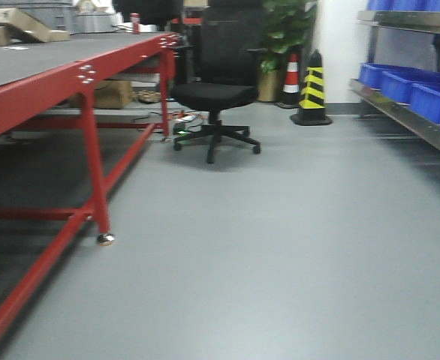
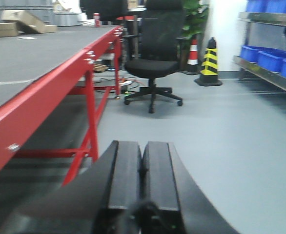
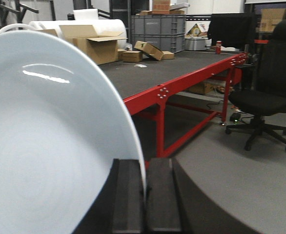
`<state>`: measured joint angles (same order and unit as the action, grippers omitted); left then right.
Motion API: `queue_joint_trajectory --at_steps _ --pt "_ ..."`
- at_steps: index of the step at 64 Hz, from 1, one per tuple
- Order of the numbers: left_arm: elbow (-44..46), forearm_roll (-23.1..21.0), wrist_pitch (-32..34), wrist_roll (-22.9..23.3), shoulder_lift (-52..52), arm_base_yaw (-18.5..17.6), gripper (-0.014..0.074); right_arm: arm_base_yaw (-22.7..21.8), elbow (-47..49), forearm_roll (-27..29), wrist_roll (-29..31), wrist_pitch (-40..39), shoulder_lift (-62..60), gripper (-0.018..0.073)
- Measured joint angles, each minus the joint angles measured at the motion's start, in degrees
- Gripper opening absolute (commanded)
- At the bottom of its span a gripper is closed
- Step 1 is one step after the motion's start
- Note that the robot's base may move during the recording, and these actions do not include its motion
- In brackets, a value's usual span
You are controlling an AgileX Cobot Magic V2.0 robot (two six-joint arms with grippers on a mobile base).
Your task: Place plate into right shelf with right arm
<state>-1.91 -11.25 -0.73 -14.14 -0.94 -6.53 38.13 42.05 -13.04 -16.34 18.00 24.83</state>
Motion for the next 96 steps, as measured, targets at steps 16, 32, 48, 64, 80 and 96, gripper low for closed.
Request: queue_joint_trajectory --at_steps 16,32,48,64,80,96 --pt "0.0 0.0 0.0 0.0 0.0 0.0 -0.0047 0.0 0.0 0.0 0.0 0.0 0.0 0.0055" --pt "0.0 0.0 0.0 0.0 0.0 0.0 -0.0047 0.0 0.0 0.0 0.0 0.0 0.0 0.0055" --pt "0.0 0.0 0.0 0.0 0.0 0.0 -0.0047 0.0 0.0 0.0 0.0 0.0 0.0 0.0055" --pt "0.0 0.0 0.0 0.0 0.0 0.0 -0.0047 0.0 0.0 0.0 0.0 0.0 0.0 0.0055" --pt "0.0 0.0 0.0 0.0 0.0 0.0 -0.0047 0.0 0.0 0.0 0.0 0.0 0.0 0.0055" --pt "0.0 0.0 0.0 0.0 0.0 0.0 -0.0047 0.0 0.0 0.0 0.0 0.0 0.0 0.0055"
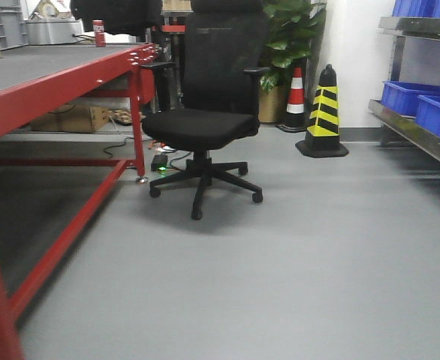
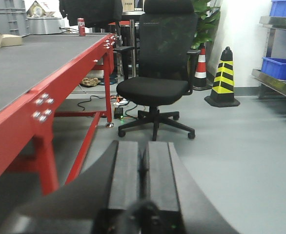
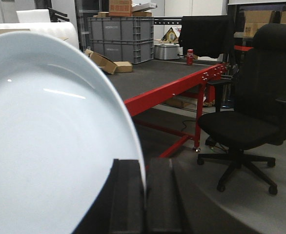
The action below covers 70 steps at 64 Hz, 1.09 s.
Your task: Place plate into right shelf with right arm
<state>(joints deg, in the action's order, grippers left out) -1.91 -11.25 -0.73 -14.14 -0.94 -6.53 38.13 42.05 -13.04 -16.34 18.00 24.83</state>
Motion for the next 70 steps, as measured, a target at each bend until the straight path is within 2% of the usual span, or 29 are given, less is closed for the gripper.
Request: queue_joint_trajectory --at_steps 70 --pt "0.0 0.0 0.0 0.0 0.0 0.0 -0.0047 0.0 0.0 0.0 0.0 0.1 0.0 0.0055"
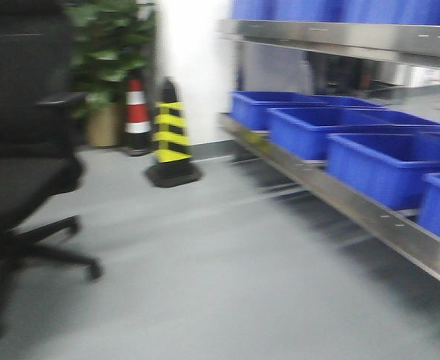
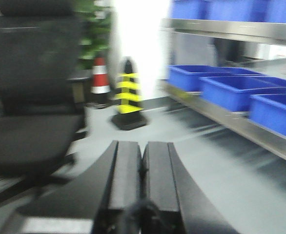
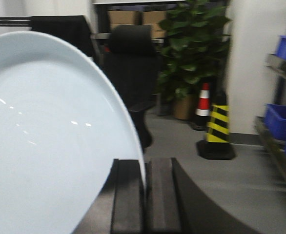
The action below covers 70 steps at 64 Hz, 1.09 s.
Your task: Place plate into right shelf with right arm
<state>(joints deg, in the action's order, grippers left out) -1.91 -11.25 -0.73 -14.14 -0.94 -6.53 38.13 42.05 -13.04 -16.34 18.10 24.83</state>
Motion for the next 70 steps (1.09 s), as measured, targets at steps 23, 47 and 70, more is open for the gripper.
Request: queue_joint_trajectory --at_steps 23,47,70 --pt "0.0 0.0 0.0 0.0 0.0 0.0 -0.0047 0.0 0.0 0.0 0.0 0.0 0.0 0.0055" --pt "0.0 0.0 0.0 0.0 0.0 0.0 -0.0047 0.0 0.0 0.0 0.0 0.0 0.0 0.0055" --pt "0.0 0.0 0.0 0.0 0.0 0.8 -0.0047 0.0 0.0 0.0 0.0 0.0 0.0 0.0055"
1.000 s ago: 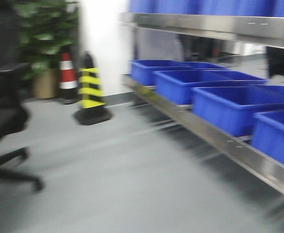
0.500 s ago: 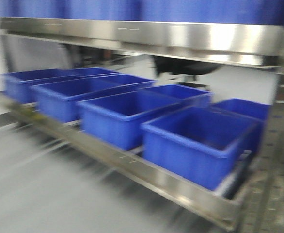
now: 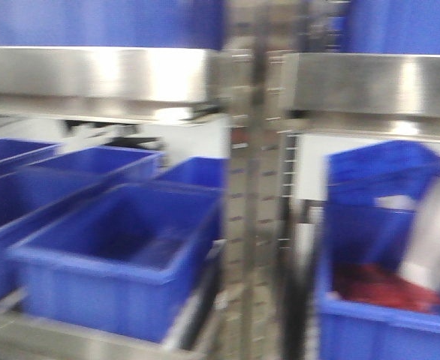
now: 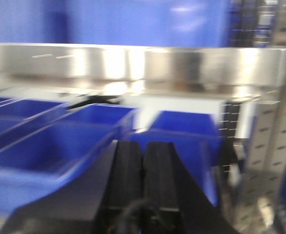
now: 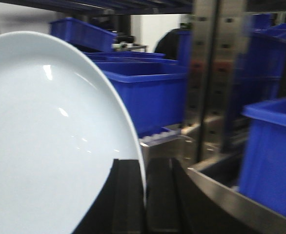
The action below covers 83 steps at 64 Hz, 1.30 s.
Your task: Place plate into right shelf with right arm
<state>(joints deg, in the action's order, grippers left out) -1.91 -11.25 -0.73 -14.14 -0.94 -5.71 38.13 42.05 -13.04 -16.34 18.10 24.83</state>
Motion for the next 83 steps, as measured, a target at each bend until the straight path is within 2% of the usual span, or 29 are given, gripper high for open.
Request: queue_joint_trajectory --at_steps 21,83 --pt "0.0 0.0 0.0 0.0 0.0 4.4 -0.0047 0.0 0.0 0.0 0.0 0.0 0.0 0.0055" --pt "0.0 0.0 0.0 0.0 0.0 4.6 -0.0047 0.0 0.0 0.0 0.0 0.0 0.0 0.0055"
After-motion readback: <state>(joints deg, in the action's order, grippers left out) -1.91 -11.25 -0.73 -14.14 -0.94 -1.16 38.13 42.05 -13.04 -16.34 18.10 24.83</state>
